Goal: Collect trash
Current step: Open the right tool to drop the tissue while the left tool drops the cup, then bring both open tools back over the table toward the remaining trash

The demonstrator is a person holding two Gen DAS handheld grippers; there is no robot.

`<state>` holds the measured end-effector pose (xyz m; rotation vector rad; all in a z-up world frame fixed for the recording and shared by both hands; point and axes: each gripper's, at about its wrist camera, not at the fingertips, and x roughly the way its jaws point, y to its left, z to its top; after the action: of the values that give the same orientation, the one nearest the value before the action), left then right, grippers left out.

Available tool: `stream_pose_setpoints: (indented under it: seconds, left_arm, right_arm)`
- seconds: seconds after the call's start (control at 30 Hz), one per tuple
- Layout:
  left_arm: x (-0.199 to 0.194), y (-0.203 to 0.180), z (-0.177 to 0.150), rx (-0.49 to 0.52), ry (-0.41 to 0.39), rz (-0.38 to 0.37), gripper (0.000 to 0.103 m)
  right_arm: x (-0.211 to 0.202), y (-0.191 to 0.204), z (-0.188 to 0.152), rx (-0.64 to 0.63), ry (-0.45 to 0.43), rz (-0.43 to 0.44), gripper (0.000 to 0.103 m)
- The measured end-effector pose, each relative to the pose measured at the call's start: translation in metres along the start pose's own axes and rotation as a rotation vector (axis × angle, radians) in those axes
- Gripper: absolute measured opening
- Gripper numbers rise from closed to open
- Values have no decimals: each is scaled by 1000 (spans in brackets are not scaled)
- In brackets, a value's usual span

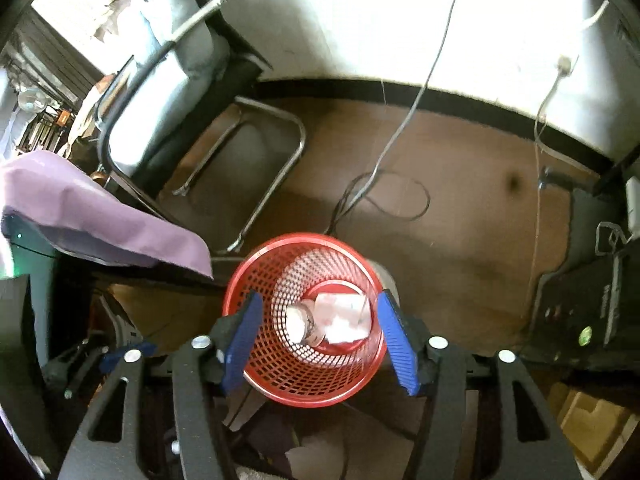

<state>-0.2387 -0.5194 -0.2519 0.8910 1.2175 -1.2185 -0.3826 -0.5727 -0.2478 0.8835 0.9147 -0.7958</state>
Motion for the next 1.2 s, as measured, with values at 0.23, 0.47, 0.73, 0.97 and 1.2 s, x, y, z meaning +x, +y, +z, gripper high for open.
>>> stream_pose_setpoints:
  seconds: [0.23, 0.47, 0.73, 0.97, 1.2]
  left_arm:
    - [-82, -7, -31, 22, -224, 131, 88]
    - [-162, 21, -75, -36, -296, 192, 89]
    - [-258, 77, -135, -198, -469, 232, 94]
    - [-306, 137, -181, -347, -533, 322, 95]
    - [-354, 203, -221, -508, -568, 407, 95]
  right_arm:
    - [-86, 45, 7, -141, -191, -65, 77]
    - [-153, 110, 1, -292, -317, -39, 85]
    - [-187, 189, -8, -389, -348, 97, 89]
    - [-187, 272, -22, -506, -315, 213, 89]
    - [-189, 355, -33, -627, -294, 310, 90]
